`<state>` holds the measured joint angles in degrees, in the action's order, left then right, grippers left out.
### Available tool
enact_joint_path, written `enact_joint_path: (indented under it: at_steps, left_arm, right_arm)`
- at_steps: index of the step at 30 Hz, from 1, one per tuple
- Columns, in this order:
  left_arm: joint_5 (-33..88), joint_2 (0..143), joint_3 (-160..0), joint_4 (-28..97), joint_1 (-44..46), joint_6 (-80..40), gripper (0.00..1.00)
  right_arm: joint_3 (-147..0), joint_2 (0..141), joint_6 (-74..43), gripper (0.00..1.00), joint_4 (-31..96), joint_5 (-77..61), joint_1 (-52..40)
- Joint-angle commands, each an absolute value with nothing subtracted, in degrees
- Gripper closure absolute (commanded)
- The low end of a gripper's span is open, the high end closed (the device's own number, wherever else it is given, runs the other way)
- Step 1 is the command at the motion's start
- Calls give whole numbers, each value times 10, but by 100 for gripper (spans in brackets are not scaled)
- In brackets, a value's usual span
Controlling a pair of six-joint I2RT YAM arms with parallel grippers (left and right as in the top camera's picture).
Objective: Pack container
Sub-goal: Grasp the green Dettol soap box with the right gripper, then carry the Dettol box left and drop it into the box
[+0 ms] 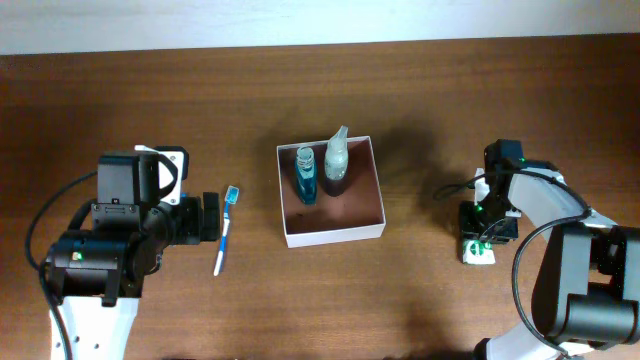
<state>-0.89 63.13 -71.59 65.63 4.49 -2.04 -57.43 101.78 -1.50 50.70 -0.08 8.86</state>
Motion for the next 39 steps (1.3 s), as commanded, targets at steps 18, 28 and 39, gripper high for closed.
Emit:
enact_joint_path:
  at_steps: [18,28,39]
  left_arm:
    - [-15,630,-722,656,44,-25,0]
    - [-15,630,-722,656,44,-25,1]
    - [-15,630,-722,656,44,-25,1]
  right_arm:
    - [-707,874,-21,82,609,-24,31]
    - [-852,820,-181,96,653,-24,-202]
    - [-848,927,-295,96,576,-30,-291]
